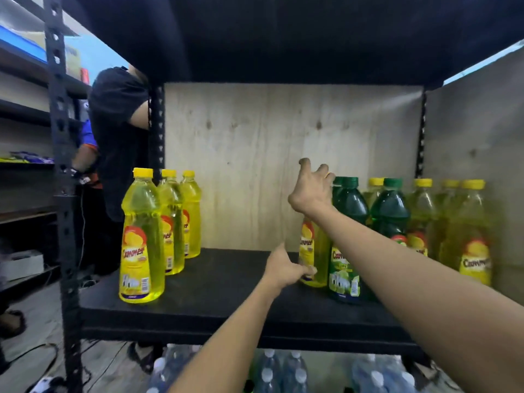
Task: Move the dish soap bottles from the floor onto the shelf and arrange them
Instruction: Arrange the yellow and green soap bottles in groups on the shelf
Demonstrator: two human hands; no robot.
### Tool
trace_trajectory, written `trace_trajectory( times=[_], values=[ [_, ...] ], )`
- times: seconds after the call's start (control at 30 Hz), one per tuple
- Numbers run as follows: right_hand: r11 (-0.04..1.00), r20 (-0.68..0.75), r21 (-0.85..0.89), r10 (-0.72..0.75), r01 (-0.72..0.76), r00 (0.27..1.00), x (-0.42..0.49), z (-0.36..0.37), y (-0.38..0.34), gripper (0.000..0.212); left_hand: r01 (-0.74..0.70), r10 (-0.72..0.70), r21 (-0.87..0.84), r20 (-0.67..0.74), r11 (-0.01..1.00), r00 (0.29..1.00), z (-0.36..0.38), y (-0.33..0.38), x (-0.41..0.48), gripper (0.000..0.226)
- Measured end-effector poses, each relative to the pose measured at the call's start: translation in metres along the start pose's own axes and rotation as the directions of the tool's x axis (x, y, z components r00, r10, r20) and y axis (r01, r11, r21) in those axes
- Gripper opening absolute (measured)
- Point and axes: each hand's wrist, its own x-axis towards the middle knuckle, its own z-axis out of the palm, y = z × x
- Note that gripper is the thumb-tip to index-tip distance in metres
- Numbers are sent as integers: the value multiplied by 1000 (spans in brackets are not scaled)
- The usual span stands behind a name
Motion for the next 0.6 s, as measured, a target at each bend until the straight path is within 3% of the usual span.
trace_trajectory(
  times=[0.13,0.27,0.37,0.47,0.6],
  values=[
    [967,114,105,220,-232,969,19,13,6,72,19,-5,-87,169,996,986,21,3,38,101],
    [959,8,127,255,-254,967,24,30,11,83,-33,50,-126,140,991,989,28,-6,54,86],
    [984,-105,74,168,-161,980,23,39,15,65,-94,99,-103,45,990,994,24,-16,58,83],
    [990,-65,142,36,-27,997,27,49,8,46,-83,82,-2,-131,997,988,9,-27,65,82],
    [944,33,320,-88,73,996,33,73,-16,61,1,42,120,-354,993,934,-27,-49,79,91]
  ],
)
